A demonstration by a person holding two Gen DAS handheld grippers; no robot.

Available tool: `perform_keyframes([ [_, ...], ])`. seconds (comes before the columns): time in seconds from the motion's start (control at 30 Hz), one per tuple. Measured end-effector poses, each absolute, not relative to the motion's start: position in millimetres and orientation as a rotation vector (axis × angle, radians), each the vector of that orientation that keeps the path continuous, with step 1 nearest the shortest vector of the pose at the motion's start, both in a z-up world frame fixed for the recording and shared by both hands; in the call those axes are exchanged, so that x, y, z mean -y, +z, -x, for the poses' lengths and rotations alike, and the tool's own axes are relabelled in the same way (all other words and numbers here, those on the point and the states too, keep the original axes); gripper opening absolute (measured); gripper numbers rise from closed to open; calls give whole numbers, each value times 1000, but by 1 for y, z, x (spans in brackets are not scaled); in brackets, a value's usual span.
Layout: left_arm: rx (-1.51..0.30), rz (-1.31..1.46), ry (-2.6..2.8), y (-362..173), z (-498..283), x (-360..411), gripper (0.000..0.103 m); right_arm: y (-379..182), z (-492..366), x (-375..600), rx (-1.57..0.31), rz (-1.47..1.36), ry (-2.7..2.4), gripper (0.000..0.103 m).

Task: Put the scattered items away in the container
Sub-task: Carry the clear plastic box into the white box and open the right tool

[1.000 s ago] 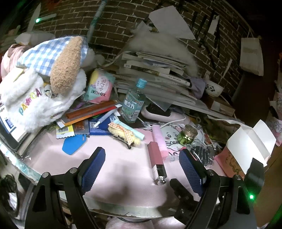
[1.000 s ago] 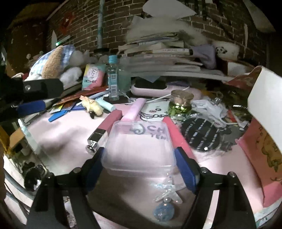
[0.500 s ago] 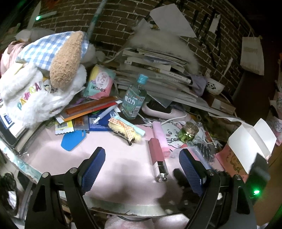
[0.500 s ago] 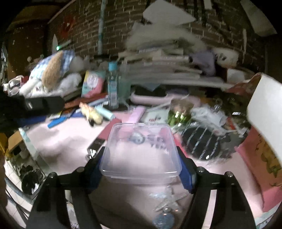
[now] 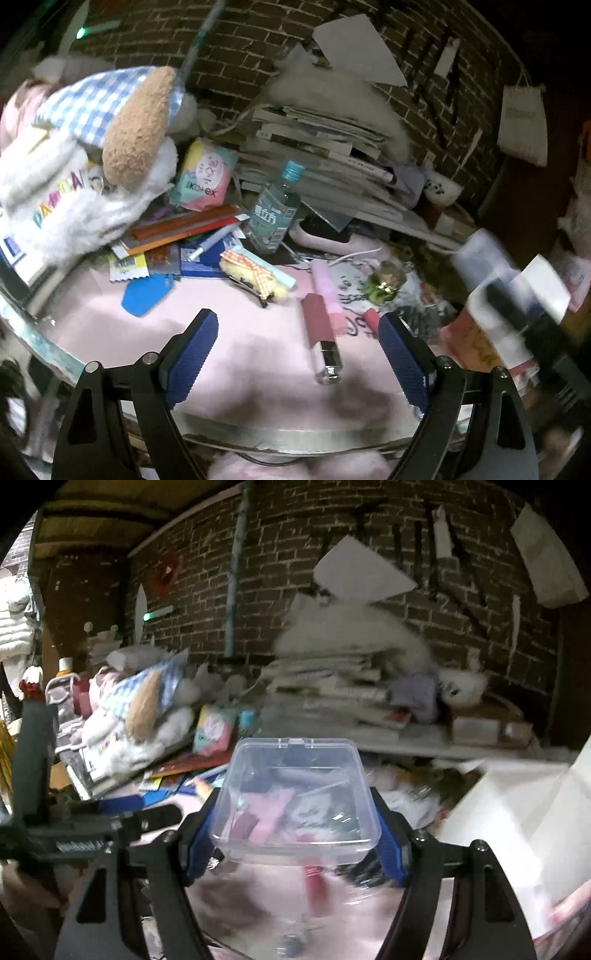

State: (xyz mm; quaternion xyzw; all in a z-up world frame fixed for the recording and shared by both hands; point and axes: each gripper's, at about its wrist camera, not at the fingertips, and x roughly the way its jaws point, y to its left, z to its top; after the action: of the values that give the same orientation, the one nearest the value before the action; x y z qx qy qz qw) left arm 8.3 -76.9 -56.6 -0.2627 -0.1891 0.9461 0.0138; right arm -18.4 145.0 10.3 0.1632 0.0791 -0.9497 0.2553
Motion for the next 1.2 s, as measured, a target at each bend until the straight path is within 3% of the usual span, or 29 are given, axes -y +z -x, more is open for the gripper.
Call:
perform_keyframes([
  [0.27,557,829,2909,-59,-1,67,87,61,40,-215,-383,-451,-2781,71],
  [0.43,503,809,2917,-56,1,58,87,71,71,-259,-495,-658,-2855,71],
  [0.83,456,822,2897,-55,6,47,87,28,140,-302,-700,-1236,-2695,71],
  [1.1,432,845,2882,-60,9,43,87,14,145,-305,-715,-1278,-2670,72],
  [1.2,406,849,2877,-64,9,39,87,14,140,-307,-702,-1261,-2679,77],
])
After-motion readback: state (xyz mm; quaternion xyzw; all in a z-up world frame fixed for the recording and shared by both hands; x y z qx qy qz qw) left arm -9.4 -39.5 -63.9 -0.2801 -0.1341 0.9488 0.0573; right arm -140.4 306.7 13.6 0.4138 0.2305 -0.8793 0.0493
